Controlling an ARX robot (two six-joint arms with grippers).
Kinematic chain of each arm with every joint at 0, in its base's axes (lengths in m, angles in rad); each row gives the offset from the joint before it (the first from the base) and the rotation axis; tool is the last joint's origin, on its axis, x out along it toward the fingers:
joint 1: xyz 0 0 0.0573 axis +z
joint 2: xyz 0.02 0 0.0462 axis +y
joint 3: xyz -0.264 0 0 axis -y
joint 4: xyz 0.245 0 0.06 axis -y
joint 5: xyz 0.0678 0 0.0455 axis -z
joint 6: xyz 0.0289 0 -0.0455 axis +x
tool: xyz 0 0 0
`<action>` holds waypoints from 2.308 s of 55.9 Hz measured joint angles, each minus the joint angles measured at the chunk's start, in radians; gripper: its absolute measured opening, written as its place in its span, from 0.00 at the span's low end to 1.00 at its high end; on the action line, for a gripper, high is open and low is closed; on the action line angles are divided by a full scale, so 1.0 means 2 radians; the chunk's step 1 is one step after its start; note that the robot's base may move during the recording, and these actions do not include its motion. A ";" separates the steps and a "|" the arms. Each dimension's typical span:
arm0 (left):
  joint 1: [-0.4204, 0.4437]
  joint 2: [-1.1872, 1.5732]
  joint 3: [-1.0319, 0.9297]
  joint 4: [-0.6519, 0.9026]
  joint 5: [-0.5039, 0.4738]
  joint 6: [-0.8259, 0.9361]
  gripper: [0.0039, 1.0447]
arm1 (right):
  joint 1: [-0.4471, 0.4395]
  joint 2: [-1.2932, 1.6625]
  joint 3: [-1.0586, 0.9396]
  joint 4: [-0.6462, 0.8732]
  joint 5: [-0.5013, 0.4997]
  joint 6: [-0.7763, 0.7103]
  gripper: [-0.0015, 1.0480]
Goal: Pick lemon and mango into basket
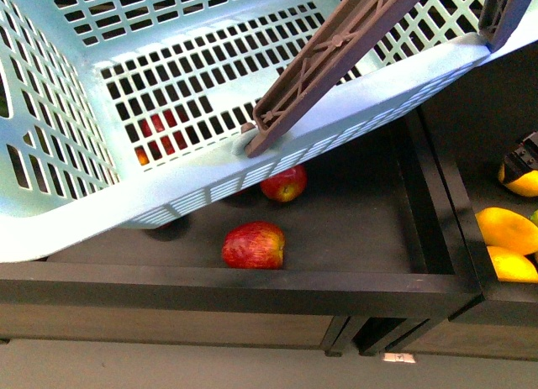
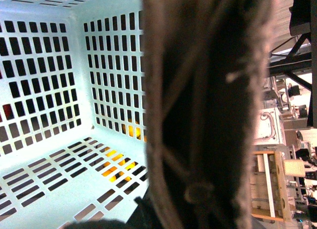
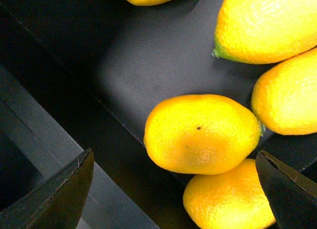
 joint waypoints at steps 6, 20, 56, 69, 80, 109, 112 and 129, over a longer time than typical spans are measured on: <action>0.000 0.000 0.000 0.000 0.000 0.000 0.04 | 0.004 0.022 0.022 -0.008 0.001 0.007 0.92; 0.000 0.000 0.000 0.000 0.000 0.000 0.04 | 0.010 0.059 0.056 -0.021 0.005 0.020 0.92; 0.000 0.000 0.000 0.000 -0.001 0.000 0.04 | 0.013 0.080 0.080 -0.030 0.003 0.044 0.92; 0.000 0.000 0.000 0.000 -0.001 0.000 0.04 | 0.017 0.078 0.074 -0.039 -0.010 0.067 0.92; 0.000 0.000 0.000 0.000 -0.001 0.000 0.04 | 0.027 0.068 0.073 -0.047 -0.013 0.082 0.92; 0.000 0.000 0.000 0.000 -0.001 0.000 0.04 | 0.028 0.082 0.104 -0.073 0.001 0.087 0.92; 0.000 0.000 0.000 0.000 -0.001 0.000 0.04 | 0.029 0.088 0.110 -0.076 0.002 0.087 0.92; 0.000 0.000 0.000 0.000 -0.001 0.000 0.04 | 0.030 0.116 0.135 -0.085 0.009 0.091 0.92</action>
